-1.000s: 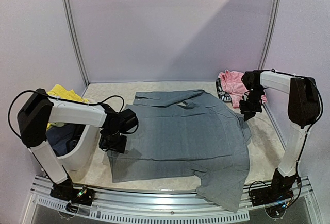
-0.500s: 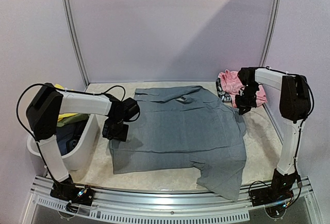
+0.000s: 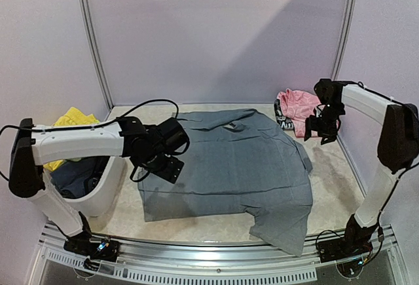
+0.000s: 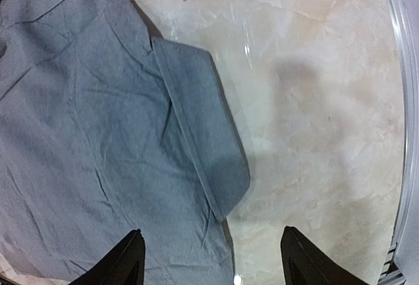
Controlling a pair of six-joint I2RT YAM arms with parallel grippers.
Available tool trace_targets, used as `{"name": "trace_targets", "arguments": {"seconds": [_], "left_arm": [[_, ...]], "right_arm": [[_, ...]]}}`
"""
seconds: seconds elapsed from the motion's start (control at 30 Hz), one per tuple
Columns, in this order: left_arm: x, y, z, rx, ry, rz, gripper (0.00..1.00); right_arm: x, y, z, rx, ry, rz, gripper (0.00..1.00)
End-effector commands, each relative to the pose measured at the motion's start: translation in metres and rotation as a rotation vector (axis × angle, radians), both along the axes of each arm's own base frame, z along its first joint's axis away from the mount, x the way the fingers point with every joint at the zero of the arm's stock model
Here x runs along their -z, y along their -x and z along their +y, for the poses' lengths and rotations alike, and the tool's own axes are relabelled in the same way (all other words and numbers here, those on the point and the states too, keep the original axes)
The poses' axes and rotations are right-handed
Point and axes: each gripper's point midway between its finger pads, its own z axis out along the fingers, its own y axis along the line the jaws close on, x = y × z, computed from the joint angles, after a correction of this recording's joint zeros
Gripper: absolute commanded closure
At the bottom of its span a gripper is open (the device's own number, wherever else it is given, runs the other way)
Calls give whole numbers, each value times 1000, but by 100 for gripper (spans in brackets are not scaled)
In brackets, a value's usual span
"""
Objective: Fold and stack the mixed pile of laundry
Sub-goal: Pick up the flattened shirt from the center of the board.
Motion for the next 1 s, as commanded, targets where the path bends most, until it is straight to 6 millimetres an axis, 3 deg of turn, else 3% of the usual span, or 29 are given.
{"name": "trace_targets", "arguments": {"seconds": [0.0, 0.2, 0.4, 0.6, 0.83, 0.97], "left_arm": [[-29, 32, -76, 381, 124, -50, 14], [-51, 98, -167, 904, 145, -236, 14], [-43, 158, -228, 1368, 144, -353, 15], [-19, 191, -262, 1625, 135, -294, 17], [19, 204, -286, 1752, 120, -233, 23], [25, 211, -300, 1789, 157, -233, 27]], "right_arm": [[-6, 40, 11, 21, -73, -7, 27], [-5, 90, 26, 54, -184, -34, 25], [-3, 113, 24, 67, -202, -35, 24], [-7, 117, 23, 62, -196, -36, 24], [-7, 126, 22, 71, -201, -24, 24], [-8, 131, 21, 80, -203, -25, 24]]}}
